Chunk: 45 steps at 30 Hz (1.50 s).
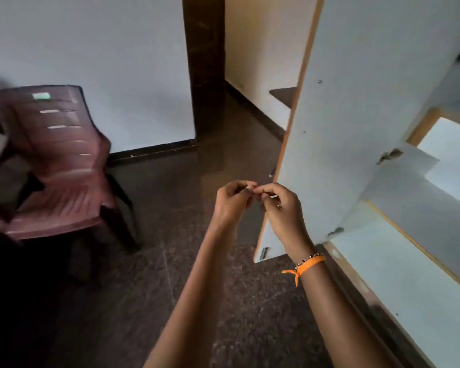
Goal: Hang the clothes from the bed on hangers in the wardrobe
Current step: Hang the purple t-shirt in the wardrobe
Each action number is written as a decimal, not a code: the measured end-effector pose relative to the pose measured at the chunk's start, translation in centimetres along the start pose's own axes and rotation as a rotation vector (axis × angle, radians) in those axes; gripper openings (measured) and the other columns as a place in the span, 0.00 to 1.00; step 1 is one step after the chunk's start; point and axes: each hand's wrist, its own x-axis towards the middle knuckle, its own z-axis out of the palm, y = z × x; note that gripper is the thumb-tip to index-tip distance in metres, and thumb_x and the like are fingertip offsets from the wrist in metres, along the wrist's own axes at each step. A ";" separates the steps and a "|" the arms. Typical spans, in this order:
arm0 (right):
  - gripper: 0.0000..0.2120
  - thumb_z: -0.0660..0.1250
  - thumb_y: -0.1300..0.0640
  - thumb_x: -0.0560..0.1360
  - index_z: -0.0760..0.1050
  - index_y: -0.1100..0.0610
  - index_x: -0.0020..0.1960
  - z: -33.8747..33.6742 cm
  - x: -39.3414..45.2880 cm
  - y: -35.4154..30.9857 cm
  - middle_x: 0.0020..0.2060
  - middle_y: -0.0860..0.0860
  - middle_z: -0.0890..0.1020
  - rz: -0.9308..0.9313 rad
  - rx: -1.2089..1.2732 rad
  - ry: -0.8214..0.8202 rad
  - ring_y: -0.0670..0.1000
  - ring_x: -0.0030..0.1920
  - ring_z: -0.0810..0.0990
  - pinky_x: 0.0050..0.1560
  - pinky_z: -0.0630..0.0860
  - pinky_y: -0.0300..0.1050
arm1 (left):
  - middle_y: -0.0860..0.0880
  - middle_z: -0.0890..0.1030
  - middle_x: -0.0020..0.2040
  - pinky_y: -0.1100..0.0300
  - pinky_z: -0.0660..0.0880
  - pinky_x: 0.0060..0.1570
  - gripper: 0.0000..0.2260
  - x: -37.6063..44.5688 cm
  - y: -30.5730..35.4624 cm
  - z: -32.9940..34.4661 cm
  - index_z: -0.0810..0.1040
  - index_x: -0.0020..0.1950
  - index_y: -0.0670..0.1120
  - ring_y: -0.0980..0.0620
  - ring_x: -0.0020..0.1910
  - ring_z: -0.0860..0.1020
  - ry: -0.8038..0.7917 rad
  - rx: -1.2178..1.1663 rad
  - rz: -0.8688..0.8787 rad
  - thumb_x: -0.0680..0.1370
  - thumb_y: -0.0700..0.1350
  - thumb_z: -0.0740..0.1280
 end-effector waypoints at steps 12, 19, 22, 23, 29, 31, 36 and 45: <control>0.12 0.60 0.62 0.67 0.75 0.45 0.35 38.3 -5.0 -11.6 0.36 0.41 0.81 -0.097 0.248 -0.538 0.40 0.39 0.78 0.43 0.74 0.35 | 0.50 0.77 0.34 0.70 0.70 0.32 0.11 -5.1 0.8 -38.5 0.79 0.40 0.46 0.62 0.29 0.73 0.608 -0.011 -0.017 0.78 0.35 0.62; 0.13 0.60 0.68 0.74 0.78 0.53 0.41 55.0 -7.1 -15.8 0.40 0.49 0.83 -0.021 0.327 -0.880 0.47 0.43 0.81 0.46 0.79 0.43 | 0.52 0.79 0.34 0.70 0.71 0.36 0.08 -6.9 0.9 -53.6 0.80 0.46 0.43 0.65 0.29 0.74 0.885 0.004 -0.032 0.79 0.36 0.61; 0.14 0.59 0.69 0.75 0.77 0.54 0.40 62.1 -6.3 -17.6 0.38 0.47 0.81 -0.035 0.339 -0.977 0.43 0.41 0.79 0.44 0.77 0.38 | 0.52 0.79 0.35 0.67 0.71 0.38 0.07 -5.6 0.6 -59.7 0.80 0.48 0.43 0.64 0.31 0.74 0.968 0.010 -0.045 0.78 0.36 0.62; 0.14 0.59 0.69 0.74 0.77 0.53 0.39 64.5 -5.8 -18.2 0.38 0.47 0.81 -0.042 0.340 -1.007 0.43 0.41 0.79 0.44 0.77 0.39 | 0.52 0.79 0.35 0.68 0.71 0.38 0.07 -4.9 0.5 -61.8 0.80 0.49 0.42 0.63 0.31 0.73 0.998 0.014 -0.049 0.78 0.36 0.63; 0.11 0.60 0.68 0.74 0.78 0.57 0.43 77.8 -1.2 -22.2 0.39 0.46 0.82 -0.088 0.299 -1.166 0.42 0.43 0.80 0.50 0.77 0.43 | 0.54 0.76 0.28 0.64 0.67 0.30 0.05 1.3 1.8 -74.1 0.80 0.43 0.44 0.56 0.29 0.71 1.114 -0.046 -0.086 0.76 0.37 0.66; 0.09 0.60 0.68 0.74 0.78 0.59 0.44 81.9 0.2 -23.3 0.38 0.46 0.81 -0.075 0.304 -1.202 0.38 0.39 0.79 0.48 0.77 0.40 | 0.55 0.76 0.27 0.62 0.68 0.33 0.06 3.3 2.0 -77.7 0.80 0.42 0.45 0.54 0.30 0.72 1.164 -0.073 -0.079 0.76 0.37 0.65; 0.09 0.59 0.69 0.75 0.77 0.61 0.46 91.5 2.6 -25.1 0.37 0.49 0.79 0.001 0.317 -1.285 0.41 0.36 0.77 0.37 0.74 0.29 | 0.53 0.77 0.30 0.70 0.69 0.29 0.08 6.6 2.2 -86.1 0.79 0.43 0.45 0.62 0.27 0.73 1.252 -0.124 -0.103 0.78 0.36 0.63; 0.12 0.59 0.67 0.76 0.78 0.57 0.43 112.5 2.9 -27.5 0.37 0.50 0.80 0.078 0.180 -1.400 0.45 0.37 0.75 0.39 0.73 0.35 | 0.49 0.78 0.38 0.63 0.71 0.40 0.07 11.4 0.8 -106.7 0.78 0.45 0.44 0.56 0.35 0.73 1.190 -0.130 -0.206 0.78 0.37 0.62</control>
